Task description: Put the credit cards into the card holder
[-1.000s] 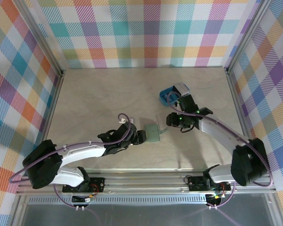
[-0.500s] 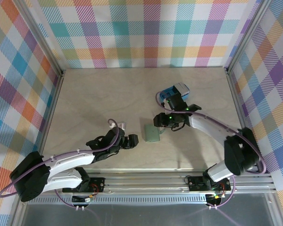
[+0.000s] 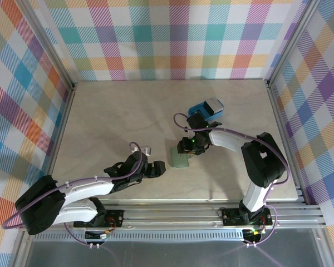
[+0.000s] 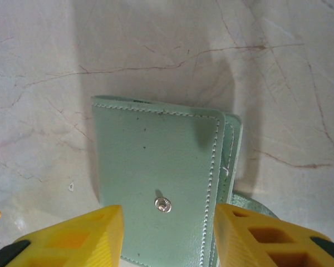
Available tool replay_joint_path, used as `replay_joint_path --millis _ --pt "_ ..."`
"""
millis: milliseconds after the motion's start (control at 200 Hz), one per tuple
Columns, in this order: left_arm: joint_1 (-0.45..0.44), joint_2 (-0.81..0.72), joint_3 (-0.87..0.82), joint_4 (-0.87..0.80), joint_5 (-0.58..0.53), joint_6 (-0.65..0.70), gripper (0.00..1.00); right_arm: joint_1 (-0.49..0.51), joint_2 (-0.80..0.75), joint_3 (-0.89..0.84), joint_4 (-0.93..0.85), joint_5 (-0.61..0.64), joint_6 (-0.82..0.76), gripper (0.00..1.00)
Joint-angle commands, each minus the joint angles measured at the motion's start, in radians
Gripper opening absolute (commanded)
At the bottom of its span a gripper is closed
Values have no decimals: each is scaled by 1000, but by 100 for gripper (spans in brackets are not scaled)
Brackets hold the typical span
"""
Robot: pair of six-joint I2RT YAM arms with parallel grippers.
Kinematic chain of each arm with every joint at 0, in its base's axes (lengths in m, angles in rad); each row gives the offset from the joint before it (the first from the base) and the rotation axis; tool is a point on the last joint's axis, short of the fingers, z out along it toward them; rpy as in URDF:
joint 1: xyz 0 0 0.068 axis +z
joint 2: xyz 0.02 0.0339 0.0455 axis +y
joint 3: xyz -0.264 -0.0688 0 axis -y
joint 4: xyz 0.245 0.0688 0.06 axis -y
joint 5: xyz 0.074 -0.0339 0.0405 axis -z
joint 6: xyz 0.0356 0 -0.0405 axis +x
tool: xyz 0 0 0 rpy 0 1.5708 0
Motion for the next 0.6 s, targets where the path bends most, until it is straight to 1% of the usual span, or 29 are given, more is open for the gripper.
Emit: replay_joint_path --millis 0,350,595 --pt "10 18 19 37 21 -11 75 -3 24 22 7 -30 -2 45" --pt "10 34 24 38 17 -23 74 -3 60 20 10 -18 -5 46" --pt "9 43 32 31 15 -26 74 -5 70 6 28 -42 -2 46"
